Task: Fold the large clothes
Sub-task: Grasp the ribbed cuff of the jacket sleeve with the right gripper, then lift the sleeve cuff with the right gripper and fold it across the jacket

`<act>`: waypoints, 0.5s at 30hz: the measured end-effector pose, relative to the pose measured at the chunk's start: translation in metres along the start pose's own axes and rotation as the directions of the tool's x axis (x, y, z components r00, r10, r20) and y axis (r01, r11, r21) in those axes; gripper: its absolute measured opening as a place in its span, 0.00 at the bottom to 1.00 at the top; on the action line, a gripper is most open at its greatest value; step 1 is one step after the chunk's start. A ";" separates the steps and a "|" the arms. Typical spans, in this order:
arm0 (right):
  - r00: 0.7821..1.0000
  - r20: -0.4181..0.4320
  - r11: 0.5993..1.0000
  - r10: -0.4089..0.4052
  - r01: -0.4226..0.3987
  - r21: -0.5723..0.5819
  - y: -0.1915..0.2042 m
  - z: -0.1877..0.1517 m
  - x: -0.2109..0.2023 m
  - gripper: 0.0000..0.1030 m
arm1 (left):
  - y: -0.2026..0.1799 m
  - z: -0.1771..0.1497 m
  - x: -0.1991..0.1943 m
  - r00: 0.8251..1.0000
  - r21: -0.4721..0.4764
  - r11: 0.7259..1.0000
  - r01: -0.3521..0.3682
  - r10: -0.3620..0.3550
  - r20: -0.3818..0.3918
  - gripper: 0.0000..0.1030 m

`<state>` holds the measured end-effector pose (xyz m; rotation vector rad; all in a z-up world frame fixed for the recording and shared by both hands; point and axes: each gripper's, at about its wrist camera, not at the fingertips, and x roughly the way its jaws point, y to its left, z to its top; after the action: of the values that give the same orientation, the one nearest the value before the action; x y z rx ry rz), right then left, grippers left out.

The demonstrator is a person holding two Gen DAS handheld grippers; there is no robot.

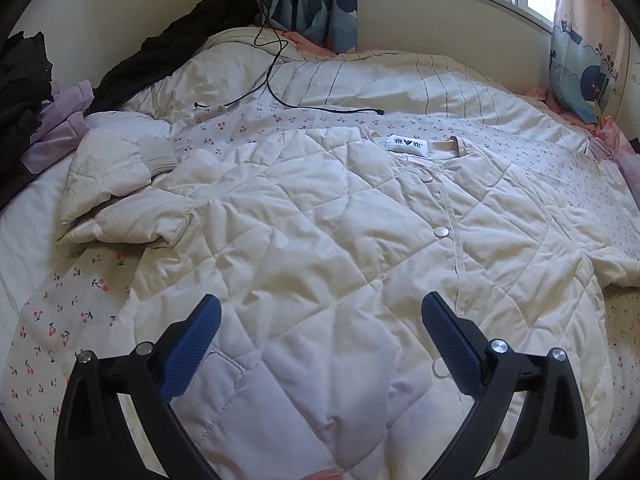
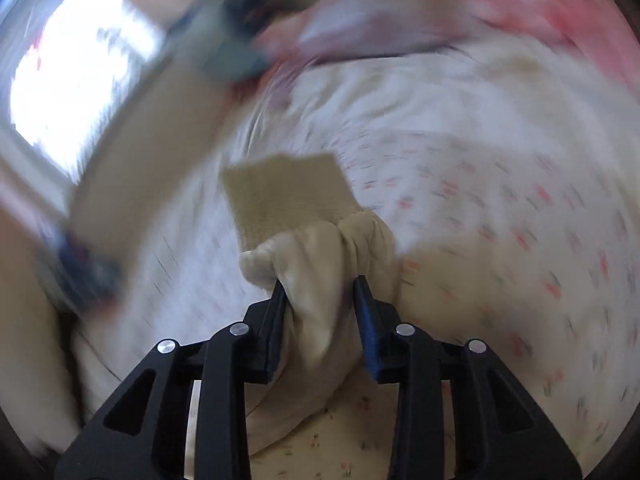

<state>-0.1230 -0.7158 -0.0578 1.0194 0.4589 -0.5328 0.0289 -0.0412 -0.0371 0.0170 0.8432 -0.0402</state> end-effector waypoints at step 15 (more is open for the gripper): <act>0.981 -0.060 0.974 0.184 -0.174 0.146 -0.051 -0.024 0.008 0.17 | -0.001 -0.001 0.003 1.000 0.005 1.000 -0.010 0.010 0.002 0.93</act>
<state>-0.1509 -0.7174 -0.1073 1.2058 0.3936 -0.3705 0.0304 -0.0423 -0.0396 0.0260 0.8405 -0.0333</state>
